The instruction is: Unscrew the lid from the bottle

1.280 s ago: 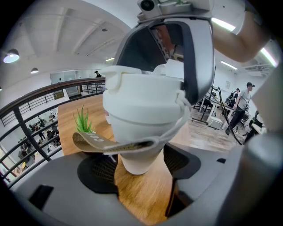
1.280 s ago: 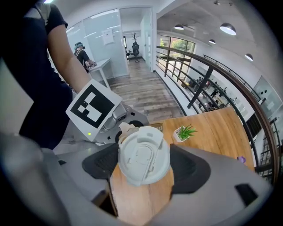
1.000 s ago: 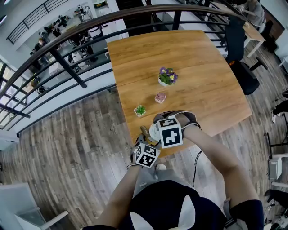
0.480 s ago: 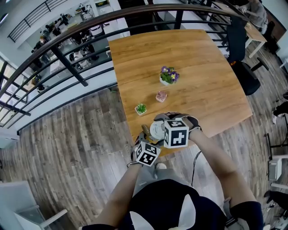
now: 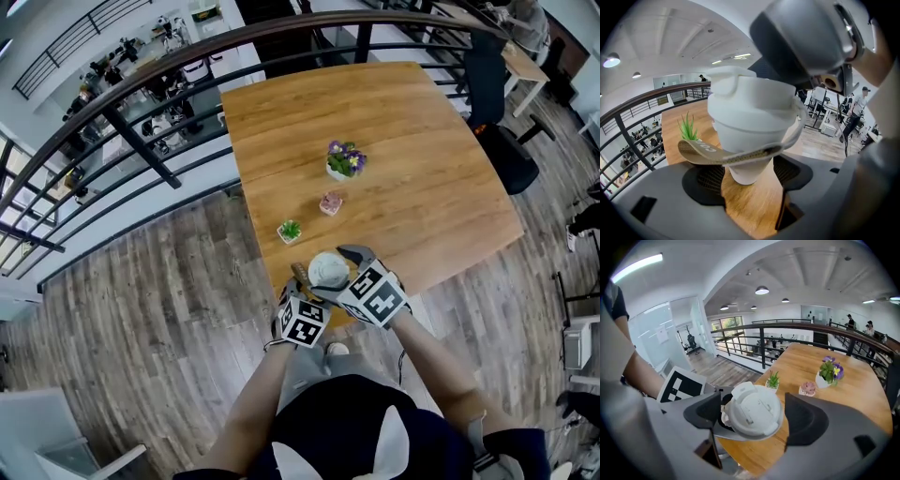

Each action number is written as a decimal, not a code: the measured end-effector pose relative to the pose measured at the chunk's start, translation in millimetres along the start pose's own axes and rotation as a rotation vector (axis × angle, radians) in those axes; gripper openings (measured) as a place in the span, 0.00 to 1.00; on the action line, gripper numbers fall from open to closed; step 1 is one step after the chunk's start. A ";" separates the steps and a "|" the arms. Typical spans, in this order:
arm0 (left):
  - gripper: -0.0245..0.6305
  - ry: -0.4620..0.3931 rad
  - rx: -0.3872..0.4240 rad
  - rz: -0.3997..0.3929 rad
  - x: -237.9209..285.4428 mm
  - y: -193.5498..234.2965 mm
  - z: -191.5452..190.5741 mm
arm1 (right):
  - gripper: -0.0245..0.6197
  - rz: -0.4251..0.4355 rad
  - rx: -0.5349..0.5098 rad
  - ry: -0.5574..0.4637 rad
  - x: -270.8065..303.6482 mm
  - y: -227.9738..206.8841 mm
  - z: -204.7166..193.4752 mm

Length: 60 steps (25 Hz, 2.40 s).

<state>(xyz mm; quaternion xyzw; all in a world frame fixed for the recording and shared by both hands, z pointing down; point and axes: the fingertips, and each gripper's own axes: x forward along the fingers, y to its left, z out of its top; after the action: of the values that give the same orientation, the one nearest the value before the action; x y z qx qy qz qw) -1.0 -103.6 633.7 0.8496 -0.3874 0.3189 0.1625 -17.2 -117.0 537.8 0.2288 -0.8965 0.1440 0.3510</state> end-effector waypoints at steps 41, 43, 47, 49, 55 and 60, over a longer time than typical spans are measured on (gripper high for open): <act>0.53 0.004 0.004 0.000 2.0 0.4 -1.0 | 0.64 0.197 -0.438 0.252 9.6 7.5 -17.5; 0.53 0.005 0.004 0.000 2.1 -0.1 -1.2 | 0.63 0.217 -0.474 0.257 8.8 8.4 -18.1; 0.53 0.007 0.005 0.000 0.1 -0.5 -0.6 | 0.63 0.246 -0.542 0.277 6.3 11.7 -16.6; 0.53 0.006 0.006 0.001 0.2 0.0 -0.7 | 0.63 0.258 -0.564 0.280 5.5 12.8 -15.1; 0.53 0.006 0.005 0.003 1.9 -0.2 -1.2 | 0.62 0.278 -0.551 0.261 -2.2 12.1 -6.4; 0.53 0.007 0.004 0.005 2.9 -0.1 -2.5 | 0.62 0.279 -0.536 0.246 -8.3 11.8 -2.4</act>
<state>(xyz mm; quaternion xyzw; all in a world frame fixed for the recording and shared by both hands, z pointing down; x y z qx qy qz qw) -0.5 -103.9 637.5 0.8478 -0.3884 0.3231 0.1611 -16.5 -103.3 532.7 -0.0162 -0.8760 -0.0238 0.4814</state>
